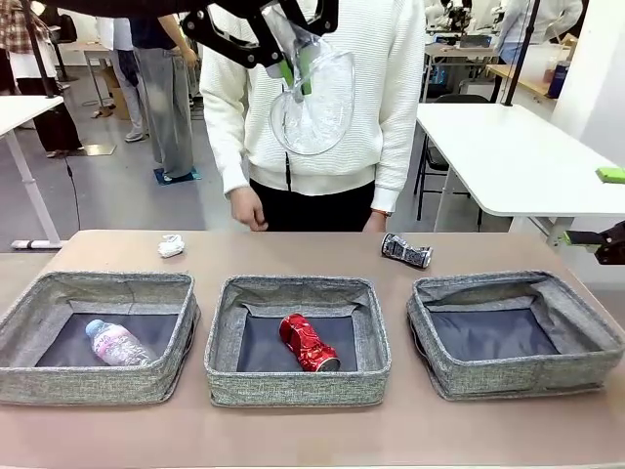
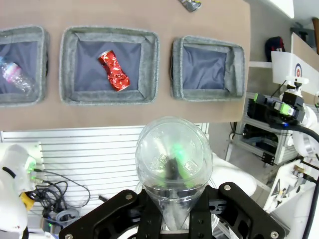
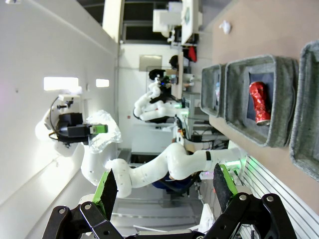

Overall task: Sort the waste into the appropriate baskets.
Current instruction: Place the picked waste into the Fabric basket indicated by the person.

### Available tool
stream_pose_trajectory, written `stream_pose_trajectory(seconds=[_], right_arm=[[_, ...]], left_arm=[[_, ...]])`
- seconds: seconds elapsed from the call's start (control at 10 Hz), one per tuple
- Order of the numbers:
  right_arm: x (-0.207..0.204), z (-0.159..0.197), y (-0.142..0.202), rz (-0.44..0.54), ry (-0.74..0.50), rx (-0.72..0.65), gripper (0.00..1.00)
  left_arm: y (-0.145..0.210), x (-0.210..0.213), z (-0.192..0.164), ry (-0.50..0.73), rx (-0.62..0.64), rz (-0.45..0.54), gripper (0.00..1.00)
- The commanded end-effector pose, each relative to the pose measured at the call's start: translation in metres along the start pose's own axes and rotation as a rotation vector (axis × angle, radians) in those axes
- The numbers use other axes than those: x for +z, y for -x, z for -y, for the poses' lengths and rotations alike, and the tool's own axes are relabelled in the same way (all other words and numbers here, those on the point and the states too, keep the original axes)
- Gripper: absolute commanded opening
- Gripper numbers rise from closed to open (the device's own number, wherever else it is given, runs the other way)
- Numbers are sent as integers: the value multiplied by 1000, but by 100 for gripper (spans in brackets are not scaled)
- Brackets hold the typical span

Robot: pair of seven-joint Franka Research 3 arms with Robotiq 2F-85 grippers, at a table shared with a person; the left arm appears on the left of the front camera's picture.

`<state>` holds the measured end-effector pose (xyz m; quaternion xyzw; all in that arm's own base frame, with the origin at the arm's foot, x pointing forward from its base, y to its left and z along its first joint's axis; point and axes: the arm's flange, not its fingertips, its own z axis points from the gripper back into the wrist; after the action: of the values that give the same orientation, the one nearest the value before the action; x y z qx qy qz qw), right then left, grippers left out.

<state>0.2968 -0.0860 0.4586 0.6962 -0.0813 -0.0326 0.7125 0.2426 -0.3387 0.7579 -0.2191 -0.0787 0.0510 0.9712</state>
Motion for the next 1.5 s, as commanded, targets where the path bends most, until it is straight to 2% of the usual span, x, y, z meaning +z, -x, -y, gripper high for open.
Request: stream_pose_trajectory(seconds=[0.0,1.1,1.2,1.3,1.4], right_arm=[[-1,-3,-1,5,-21,11,100],[-1,-3,-1,5,-21,11,100],[-1,-3,-1,5,-21,11,100],[-1,-3,-1,5,-21,11,100],[-1,-3,-1,5,-21,11,100]], left_arm=[[2,1,-2,-13,-5,8,5],[0,0,0,0,0,0,5],[-10,-16,-45,-49,-154,14,5],[-24,-31,-111,-121,-183,77,5],[-38,-40,-177,-150,-125,81,5]])
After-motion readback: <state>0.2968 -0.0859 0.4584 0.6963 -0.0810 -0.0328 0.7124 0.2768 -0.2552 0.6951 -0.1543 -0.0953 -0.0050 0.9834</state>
